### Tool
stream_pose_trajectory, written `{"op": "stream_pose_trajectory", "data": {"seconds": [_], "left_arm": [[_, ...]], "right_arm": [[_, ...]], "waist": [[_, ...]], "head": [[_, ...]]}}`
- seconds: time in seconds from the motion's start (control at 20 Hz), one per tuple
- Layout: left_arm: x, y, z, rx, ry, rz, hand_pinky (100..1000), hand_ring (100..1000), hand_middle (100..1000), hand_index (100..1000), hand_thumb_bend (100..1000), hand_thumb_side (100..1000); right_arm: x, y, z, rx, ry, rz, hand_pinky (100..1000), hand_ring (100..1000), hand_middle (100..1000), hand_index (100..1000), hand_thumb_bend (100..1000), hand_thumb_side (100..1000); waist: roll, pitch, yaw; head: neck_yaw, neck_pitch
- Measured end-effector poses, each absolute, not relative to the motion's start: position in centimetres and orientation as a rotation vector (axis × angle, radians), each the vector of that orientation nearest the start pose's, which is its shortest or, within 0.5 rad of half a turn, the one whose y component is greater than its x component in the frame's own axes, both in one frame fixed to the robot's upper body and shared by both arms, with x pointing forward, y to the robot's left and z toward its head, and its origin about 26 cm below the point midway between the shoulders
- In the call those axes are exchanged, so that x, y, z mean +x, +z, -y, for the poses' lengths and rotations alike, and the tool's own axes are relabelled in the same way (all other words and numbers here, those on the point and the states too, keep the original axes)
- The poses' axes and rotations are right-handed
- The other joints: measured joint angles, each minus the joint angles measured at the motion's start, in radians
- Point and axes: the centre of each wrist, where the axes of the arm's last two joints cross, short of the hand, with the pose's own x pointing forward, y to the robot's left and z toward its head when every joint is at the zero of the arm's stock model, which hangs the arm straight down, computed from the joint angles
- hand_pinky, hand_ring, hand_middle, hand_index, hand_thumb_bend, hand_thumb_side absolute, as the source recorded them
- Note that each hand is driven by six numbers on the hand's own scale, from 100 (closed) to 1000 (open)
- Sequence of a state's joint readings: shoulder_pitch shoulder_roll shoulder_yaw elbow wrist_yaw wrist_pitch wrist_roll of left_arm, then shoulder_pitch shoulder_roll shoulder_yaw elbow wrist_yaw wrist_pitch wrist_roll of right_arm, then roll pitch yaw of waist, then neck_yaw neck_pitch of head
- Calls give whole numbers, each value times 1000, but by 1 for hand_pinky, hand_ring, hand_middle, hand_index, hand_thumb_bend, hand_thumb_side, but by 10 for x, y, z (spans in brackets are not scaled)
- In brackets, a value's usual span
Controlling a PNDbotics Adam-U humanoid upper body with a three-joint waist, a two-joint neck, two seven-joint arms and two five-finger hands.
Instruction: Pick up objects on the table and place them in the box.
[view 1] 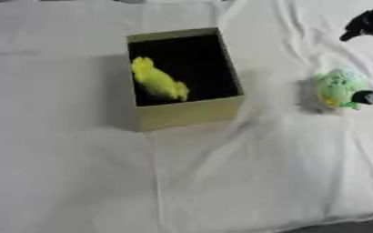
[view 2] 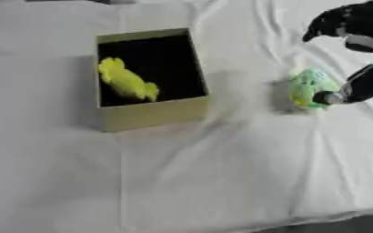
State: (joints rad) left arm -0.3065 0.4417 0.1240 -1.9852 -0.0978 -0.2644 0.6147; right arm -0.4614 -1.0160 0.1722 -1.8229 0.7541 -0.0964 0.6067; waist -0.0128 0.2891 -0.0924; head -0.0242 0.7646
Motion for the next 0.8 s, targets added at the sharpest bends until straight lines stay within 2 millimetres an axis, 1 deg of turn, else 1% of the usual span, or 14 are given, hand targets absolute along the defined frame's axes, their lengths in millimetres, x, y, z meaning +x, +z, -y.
{"op": "stream_pose_trajectory", "data": {"seconds": [0.3,0.6,0.8], "left_arm": [[298,224,-307,-858,-350,-3418,550,506,614,728,168,738],[298,224,-307,-859,-346,-3422,549,505,614,728,167,739],[298,224,-306,-857,-347,-3423,548,504,615,727,167,739]], "right_arm": [[330,264,347,-1166,1815,1152,867,919,873,918,599,382],[344,253,353,-1159,1743,1178,861,913,873,925,601,370],[354,241,358,-1143,1695,1175,854,908,869,928,597,363]], "waist": [[5,0,8],[6,6,21],[10,10,31]], "head": [[-7,0],[-18,0],[-30,0]]}}
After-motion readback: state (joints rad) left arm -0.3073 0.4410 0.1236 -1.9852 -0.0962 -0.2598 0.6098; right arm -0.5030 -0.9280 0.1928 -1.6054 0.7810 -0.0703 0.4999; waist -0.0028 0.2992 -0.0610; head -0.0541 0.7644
